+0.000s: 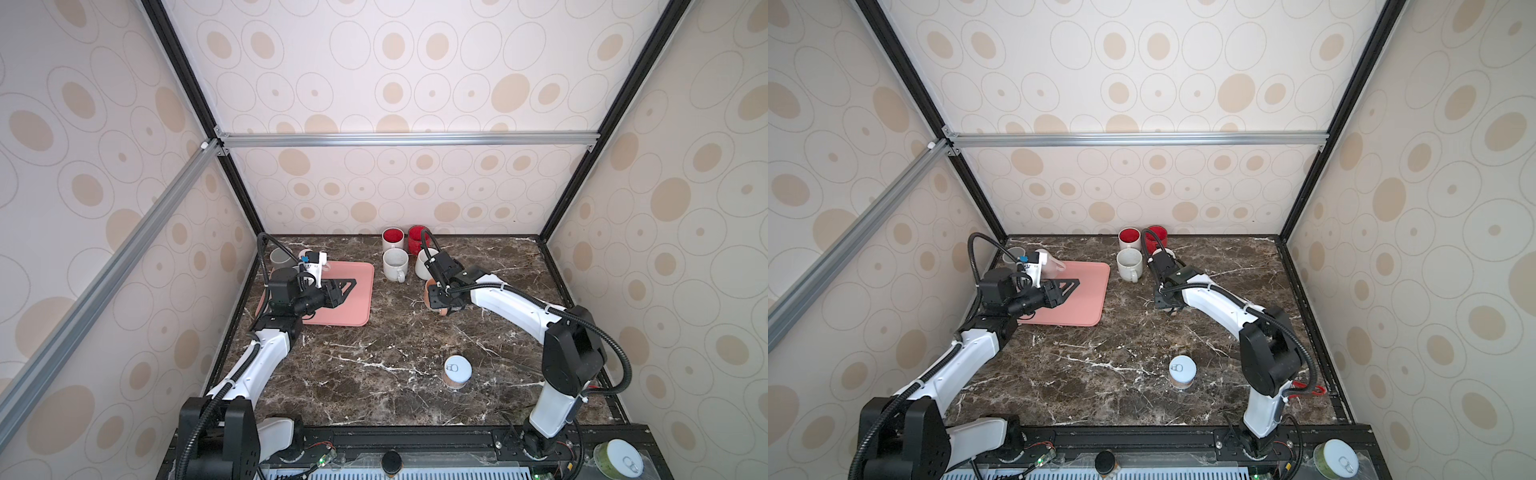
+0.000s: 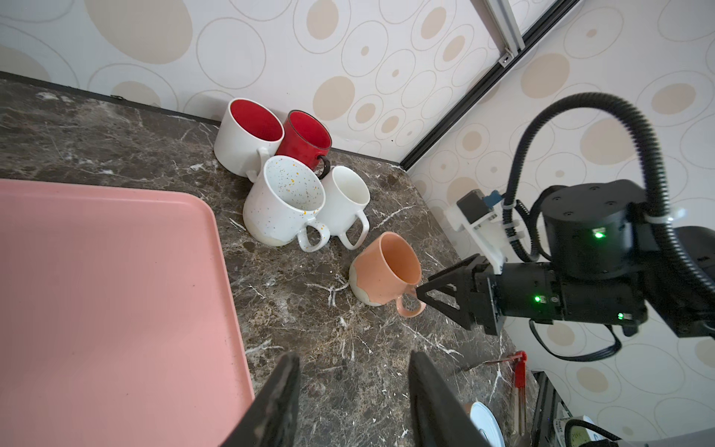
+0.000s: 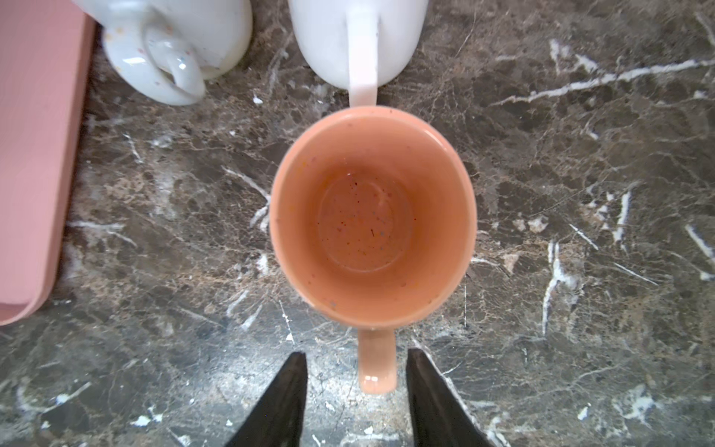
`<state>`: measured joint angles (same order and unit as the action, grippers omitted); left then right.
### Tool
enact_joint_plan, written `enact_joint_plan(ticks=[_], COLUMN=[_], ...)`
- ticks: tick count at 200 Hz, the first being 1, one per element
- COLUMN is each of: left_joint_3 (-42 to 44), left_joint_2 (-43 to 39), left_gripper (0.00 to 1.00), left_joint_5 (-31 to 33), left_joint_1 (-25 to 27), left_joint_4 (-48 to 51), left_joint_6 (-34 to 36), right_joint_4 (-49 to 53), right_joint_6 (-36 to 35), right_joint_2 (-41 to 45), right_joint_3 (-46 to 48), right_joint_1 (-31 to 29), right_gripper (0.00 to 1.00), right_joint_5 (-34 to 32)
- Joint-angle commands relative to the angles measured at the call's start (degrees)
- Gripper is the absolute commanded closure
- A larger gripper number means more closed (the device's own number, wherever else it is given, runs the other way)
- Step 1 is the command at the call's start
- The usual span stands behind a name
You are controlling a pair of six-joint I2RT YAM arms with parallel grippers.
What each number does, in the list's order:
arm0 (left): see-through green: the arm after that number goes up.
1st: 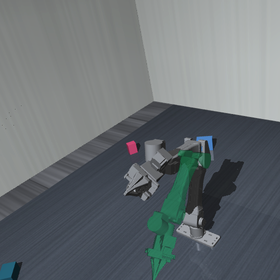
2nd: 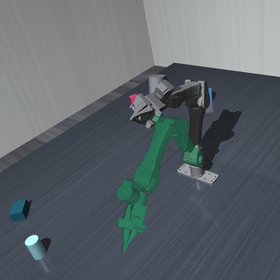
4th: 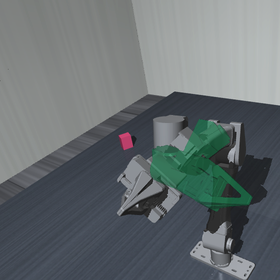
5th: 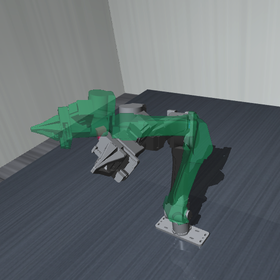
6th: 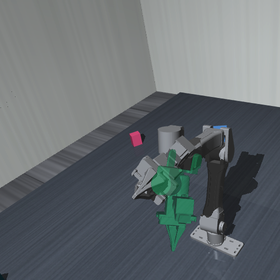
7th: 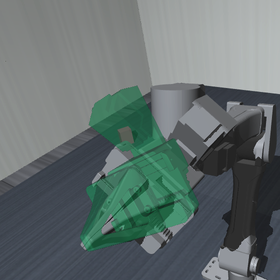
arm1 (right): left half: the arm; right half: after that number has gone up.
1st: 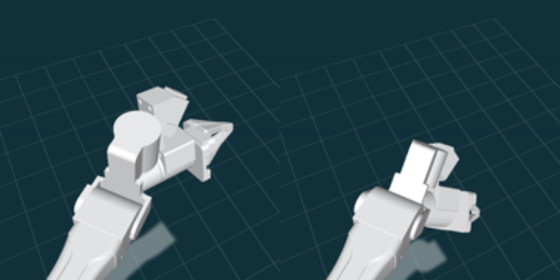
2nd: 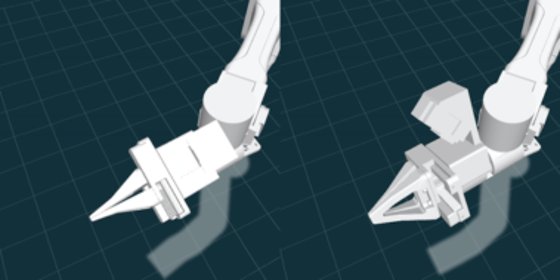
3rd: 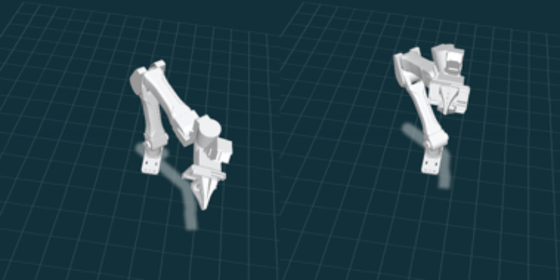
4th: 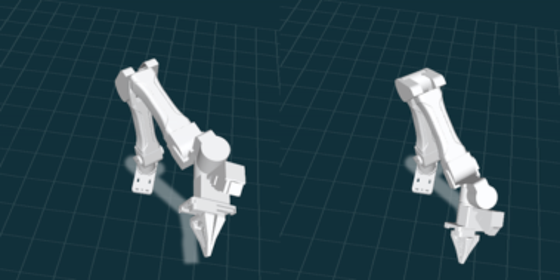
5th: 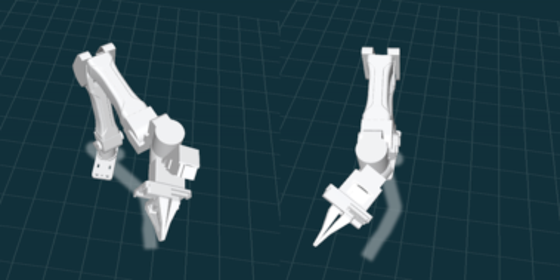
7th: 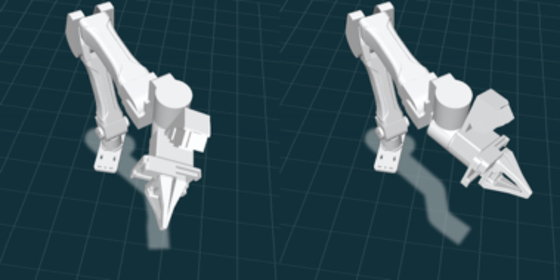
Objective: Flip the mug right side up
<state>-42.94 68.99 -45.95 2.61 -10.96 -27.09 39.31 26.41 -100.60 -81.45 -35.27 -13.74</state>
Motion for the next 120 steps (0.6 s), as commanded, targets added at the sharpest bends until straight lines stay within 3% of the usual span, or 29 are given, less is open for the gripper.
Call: enact_joint_plan(ticks=[1,33,55,92,120], left_joint_3=[-4.97,-9.26,-13.1,-15.33,-15.3], left_joint_2=[-2.16,-3.93,-3.97,-2.67,0.75], left_gripper=[0.53,0.5,0.47,0.28,0.13], left_joint_5=[1.28,5.8,15.35,29.77,36.45], left_joint_1=[-0.43,-0.5,-0.59,-1.42,-2.9], left_joint_4=[3.36,8.88,16.83,24.52,28.55], left_joint_6=[4.22,8.26,11.43,11.36,9.68], right_joint_4=[0.46,-1.56,-4.07,-7.94,-10.13], right_joint_6=[-2.06,-4.27,-3.52,-2.43,-0.92], right_joint_2=[4.09,6.31,7.11,6.46,4.87], right_joint_3=[-1.62,-1.53,-0.82,0.26,1.22], right_joint_1=[-2.1,-6.41,-8.59,-11.95,-13.9], right_gripper=[0.54,0.54,0.54,0.54,0.54], right_joint_5=[-0.67,-1.44,-0.24,2.17,4.51])
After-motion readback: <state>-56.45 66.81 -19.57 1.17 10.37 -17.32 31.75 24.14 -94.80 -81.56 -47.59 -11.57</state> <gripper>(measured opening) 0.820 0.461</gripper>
